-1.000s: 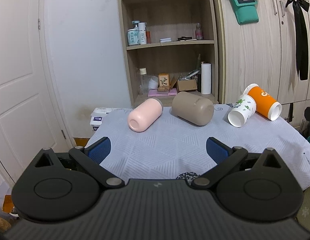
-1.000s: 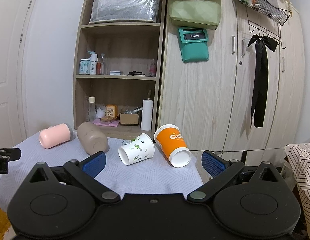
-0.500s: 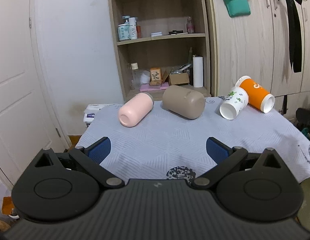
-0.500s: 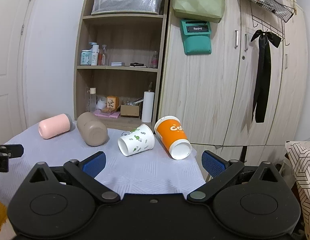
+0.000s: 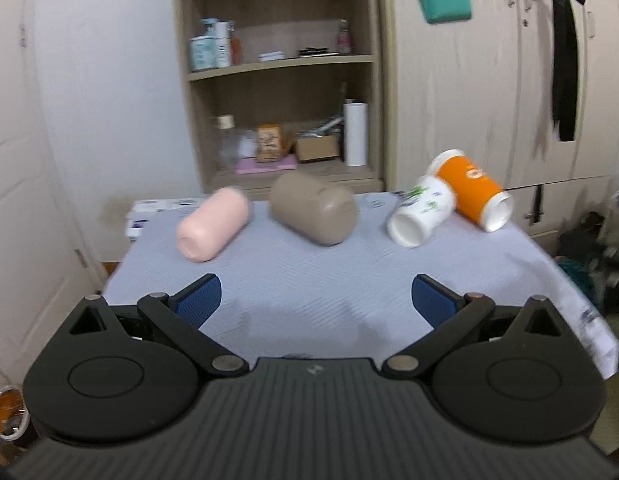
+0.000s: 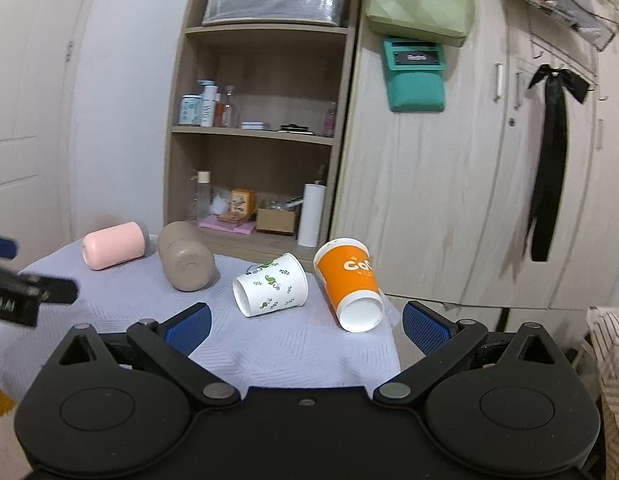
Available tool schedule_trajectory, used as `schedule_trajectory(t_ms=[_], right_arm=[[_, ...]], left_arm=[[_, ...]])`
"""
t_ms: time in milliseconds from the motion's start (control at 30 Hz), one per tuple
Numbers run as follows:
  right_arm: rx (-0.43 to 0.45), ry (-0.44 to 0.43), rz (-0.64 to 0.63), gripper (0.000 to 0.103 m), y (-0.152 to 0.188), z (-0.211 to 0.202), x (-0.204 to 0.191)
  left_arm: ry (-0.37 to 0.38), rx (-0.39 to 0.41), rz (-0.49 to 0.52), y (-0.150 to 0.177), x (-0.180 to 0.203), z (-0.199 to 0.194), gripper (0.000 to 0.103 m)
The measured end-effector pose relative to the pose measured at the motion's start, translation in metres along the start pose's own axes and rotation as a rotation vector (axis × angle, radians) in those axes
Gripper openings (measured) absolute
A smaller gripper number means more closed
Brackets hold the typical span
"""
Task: Flip cup upright
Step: 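Move the right tool toward the orange COCO cup while the left tool follows, then close the right gripper on the orange cup while the left gripper grasps its body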
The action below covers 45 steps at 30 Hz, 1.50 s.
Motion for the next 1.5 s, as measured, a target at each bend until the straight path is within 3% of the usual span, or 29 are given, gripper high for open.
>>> schedule_trajectory(t_ms=[167,400,700,1000,1267,1400,1500], right_arm=[[0.006,-0.077,-0.02,0.103,0.004,0.021,0.021],[-0.043,-0.164,-0.091,0.103,0.008,0.068,0.036],[-0.111,-0.162,-0.052,0.103,0.006,0.13,0.064],[-0.155,-0.204,-0.091,0.098,0.014,0.183,0.074],[-0.167,-0.176,-0.106,0.094,0.013,0.214,0.074],[-0.193,-0.181,-0.084,0.068,0.017,0.219,0.076],[-0.199,-0.182,-0.062,0.069,0.018,0.215,0.077]], left_arm=[[0.115,-0.014,-0.03,-0.03,0.03,0.02,0.103],[0.279,-0.106,-0.101,-0.043,0.074,0.071,0.101],[0.385,-0.196,-0.206,-0.065,0.117,0.134,0.097],[0.368,-0.253,-0.262,-0.072,0.131,0.175,0.094],[0.37,-0.258,-0.304,-0.079,0.131,0.189,0.094],[0.381,-0.285,-0.306,-0.082,0.131,0.195,0.093],[0.408,-0.288,-0.315,-0.081,0.132,0.196,0.093]])
Point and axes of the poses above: each gripper's, at about its wrist camera, not at the fingertips, and z roughly the way its jaws point, x to its right, y to its underside, the point moved 4 cm from there along z, roughly the way its jaws point, and after that the axes turned 3 degrees about z, right-handed, at the moved point
